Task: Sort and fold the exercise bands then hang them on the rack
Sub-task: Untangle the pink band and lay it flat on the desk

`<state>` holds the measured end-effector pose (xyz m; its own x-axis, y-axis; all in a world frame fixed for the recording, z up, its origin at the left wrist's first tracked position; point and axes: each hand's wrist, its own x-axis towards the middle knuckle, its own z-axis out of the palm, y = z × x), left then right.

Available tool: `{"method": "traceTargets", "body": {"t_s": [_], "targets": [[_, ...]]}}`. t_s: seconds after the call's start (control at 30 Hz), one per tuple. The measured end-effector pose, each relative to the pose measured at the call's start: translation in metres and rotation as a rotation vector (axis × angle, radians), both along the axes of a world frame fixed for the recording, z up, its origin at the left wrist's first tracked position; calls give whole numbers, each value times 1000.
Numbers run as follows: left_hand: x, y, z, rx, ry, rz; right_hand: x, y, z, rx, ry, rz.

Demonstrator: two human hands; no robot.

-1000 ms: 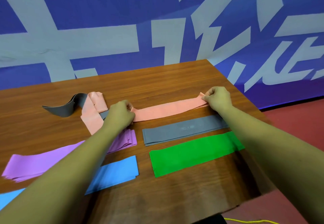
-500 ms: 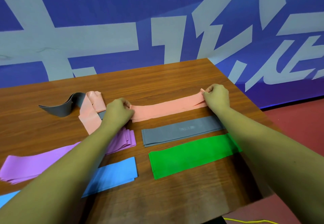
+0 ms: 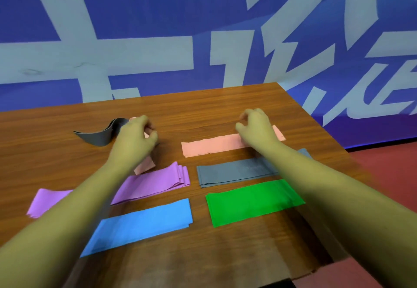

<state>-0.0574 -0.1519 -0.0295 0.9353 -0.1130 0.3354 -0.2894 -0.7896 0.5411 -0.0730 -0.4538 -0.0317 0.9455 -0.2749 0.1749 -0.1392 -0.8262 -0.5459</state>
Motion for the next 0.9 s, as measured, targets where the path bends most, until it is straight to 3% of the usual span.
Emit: {"method": "traceTargets", "body": {"t_s": [0.13,0.23,0.33,0.5,0.63,0.83,0.9], "targets": [[5,53,-7,39,22,140,4,80,5,90,35,222],[7,66,-15,9,235,238,9,135,5,180,123,341],[10,68,-24,80,396,218,17,178,5,122,244,442],[17,73,-34,52,391,230,25,214,-7,-113,411,467],[19,76,-39,8,384,223,29,219,-15,-67,408,402],[15,75,-40,-27,349,158,18,221,-10,-85,330,477],[11,75,-34,-120,316,145,16,220,-11,-54,298,446]]}}
